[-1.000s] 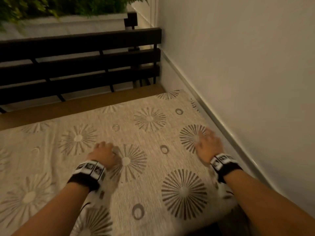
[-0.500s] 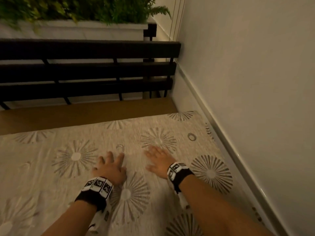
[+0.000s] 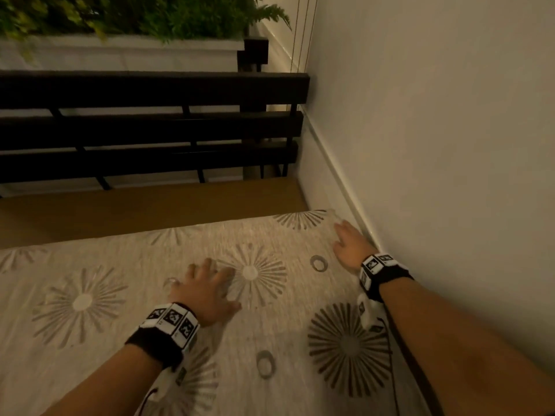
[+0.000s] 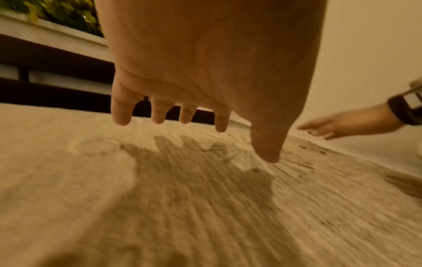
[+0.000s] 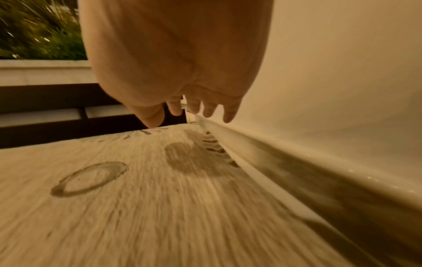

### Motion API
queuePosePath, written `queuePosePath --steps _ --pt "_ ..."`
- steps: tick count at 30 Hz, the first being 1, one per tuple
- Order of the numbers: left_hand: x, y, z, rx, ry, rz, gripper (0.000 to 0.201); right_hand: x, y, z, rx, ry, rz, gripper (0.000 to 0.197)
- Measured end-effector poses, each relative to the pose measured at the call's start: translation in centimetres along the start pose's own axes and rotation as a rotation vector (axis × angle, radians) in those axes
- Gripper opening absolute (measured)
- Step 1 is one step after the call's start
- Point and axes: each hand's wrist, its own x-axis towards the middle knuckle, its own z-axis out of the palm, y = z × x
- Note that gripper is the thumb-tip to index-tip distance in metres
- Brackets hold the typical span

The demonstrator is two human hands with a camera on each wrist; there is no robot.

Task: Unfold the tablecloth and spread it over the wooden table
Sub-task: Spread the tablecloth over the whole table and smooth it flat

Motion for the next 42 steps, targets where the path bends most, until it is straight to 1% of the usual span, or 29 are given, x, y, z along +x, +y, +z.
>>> queuePosePath --steps 2,3,5,8,11,15,18,20,21,22,23,24,25,26,27,28,30,32,34,36,37,40,42 --pt "0.7 2.0 1.3 0.004 -0.067 -0.003 0.089 1.6 -0.4 0.3 0.024 -0.035 -0.078 0.059" --pt "1.0 2.5 1.8 0.012 -0.086 -0.009 0.091 2.2 -0.4 0.4 0.035 -0.058 -0.087 0.058" --pt "0.9 3.0 2.2 -0.002 -0.097 -0.024 0.094 3.2 -0.3 0.2 0.099 -0.1 -0.052 0.059" --pt "0.8 3.3 1.8 -0.043 -0.114 -0.045 0.095 4.6 -0.1 -1.0 0.211 -0.103 -0.019 0.056" --pt "0.7 3.6 1.4 -0.033 -0.11 -0.053 0.096 5.5 0.0 -1.8 0.303 -0.026 0.009 0.051" --pt "0.8 3.5 1.6 -0.032 -0.101 -0.054 0.095 6.6 1.1 -2.4 0.378 0.154 0.065 0.039" --pt "0.9 3.8 2.0 -0.047 -0.089 -0.034 0.096 7.4 2.2 -2.8 0.281 0.188 0.084 0.036" --pt "0.8 4.3 2.4 -0.047 -0.078 -0.03 0.097 7.5 2.1 -2.6 0.095 0.201 0.132 0.041" --pt "0.9 4.4 2.6 -0.045 -0.072 -0.033 0.097 7.6 1.9 -2.4 0.012 0.228 0.122 0.045" --pt "1.0 4.5 2.7 -0.044 -0.066 -0.037 0.097 7.7 1.4 -2.1 -0.018 0.247 0.068 0.048" --pt "1.0 4.5 2.8 -0.044 -0.064 -0.041 0.097 7.9 1.0 -1.8 -0.011 0.214 -0.016 0.05" --pt "1.0 4.4 2.8 -0.046 -0.067 -0.044 0.097 8.0 0.6 -1.4 0.006 0.122 -0.102 0.052" --pt "1.0 4.4 2.8 -0.052 -0.072 -0.045 0.098 8.0 0.4 -0.9 -0.001 -0.002 -0.161 0.055" --pt "1.1 4.3 2.8 -0.057 -0.078 -0.045 0.098 8.1 0.4 -0.5 -0.025 -0.109 -0.183 0.057" --pt "1.3 4.2 2.8 -0.063 -0.082 -0.047 0.099 8.1 0.6 -0.2 -0.035 -0.171 -0.173 0.059" --pt "1.4 4.2 2.9 -0.069 -0.084 -0.048 0.1 8.0 0.8 -0.2 -0.027 -0.191 -0.142 0.06" --pt "1.4 4.2 2.8 -0.076 -0.08 -0.05 0.1 7.7 1.3 -0.2 -0.05 -0.161 -0.052 0.061" --pt "1.2 4.2 2.9 -0.082 -0.079 -0.045 0.1 6.9 1.4 -0.5 -0.213 -0.136 0.018 0.061" --pt "0.8 4.1 2.9 -0.12 -0.048 -0.027 0.101 5.8 1.0 -0.9 -0.368 -0.113 -0.008 0.06" --pt "-0.2 3.6 2.8 -0.191 0.031 -0.021 0.098 4.0 0.4 -1.5 -0.403 -0.11 -0.042 0.059" --pt "-0.9 3.0 2.7 -0.219 0.077 -0.037 0.096 2.7 0.2 -1.9 -0.405 -0.117 -0.034 0.059" --pt "-4.0 0.0 3.5 -0.269 0.164 -0.156 0.081 -3.1 -0.7 -2.3 -0.415 -0.133 -0.008 0.059" --pt "-7.0 -2.2 5.0 -0.291 0.181 -0.235 0.078 -8.4 -2.0 -0.6 -0.432 -0.149 -0.039 0.064"
